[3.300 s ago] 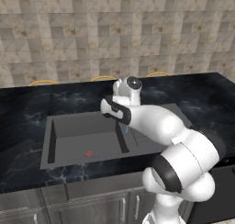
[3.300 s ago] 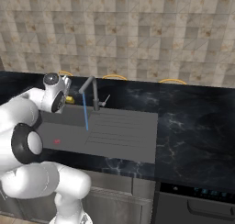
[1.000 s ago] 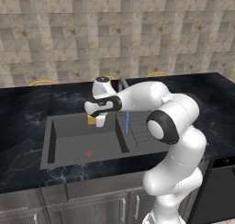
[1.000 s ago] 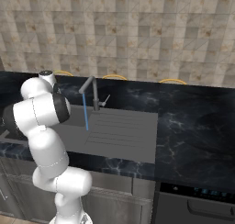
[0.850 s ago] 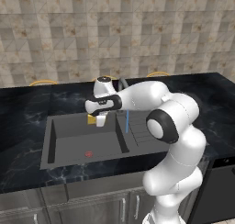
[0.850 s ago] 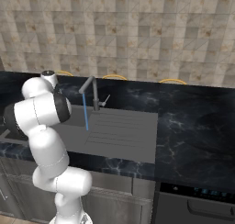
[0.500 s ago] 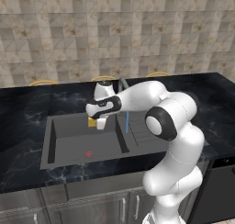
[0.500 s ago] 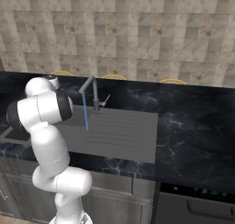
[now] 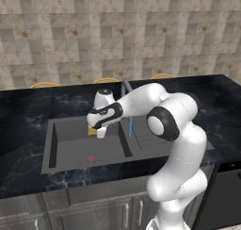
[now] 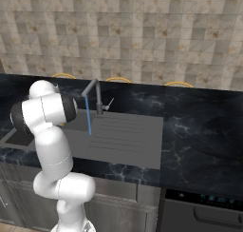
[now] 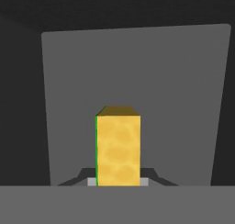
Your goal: Soak the sponge with water for a few seconds and then drop it inside the sink.
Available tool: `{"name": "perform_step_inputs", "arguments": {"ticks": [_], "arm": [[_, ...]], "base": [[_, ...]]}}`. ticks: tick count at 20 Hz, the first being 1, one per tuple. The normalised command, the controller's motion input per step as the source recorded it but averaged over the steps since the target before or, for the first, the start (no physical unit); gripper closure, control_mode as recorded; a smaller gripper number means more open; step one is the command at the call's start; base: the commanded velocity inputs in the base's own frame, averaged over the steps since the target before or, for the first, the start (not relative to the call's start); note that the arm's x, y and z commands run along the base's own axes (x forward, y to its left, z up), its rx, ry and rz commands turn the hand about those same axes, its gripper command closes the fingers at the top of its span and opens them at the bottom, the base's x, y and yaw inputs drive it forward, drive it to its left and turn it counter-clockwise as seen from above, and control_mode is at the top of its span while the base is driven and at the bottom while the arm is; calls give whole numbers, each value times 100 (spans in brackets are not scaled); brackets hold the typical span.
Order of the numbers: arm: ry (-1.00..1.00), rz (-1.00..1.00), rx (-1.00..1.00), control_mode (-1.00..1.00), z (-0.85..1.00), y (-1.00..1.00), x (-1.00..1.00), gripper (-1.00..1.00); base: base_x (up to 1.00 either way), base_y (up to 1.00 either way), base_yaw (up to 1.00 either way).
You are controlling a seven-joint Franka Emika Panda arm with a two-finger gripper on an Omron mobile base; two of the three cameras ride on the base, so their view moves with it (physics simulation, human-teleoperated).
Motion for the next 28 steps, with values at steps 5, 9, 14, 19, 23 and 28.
{"name": "perform_step_inputs", "arguments": {"ticks": [5,9,14,19,23,28], "arm": [[0,0,-2,-100,-14,7,2,100],[0,0,-3,-100,-15,1,0,100],[0,0,-1,-100,-25,0,0,100],[0,0,0,-100,-31,0,0,100],[0,0,0,-100,-39,5,0,100],[0,-1,-3,-100,-23,23,0,100]], "base": [[0,0,0],[0,0,0],[0,0,0],[0,0,0],[0,0,0],[0,0,0]]}}
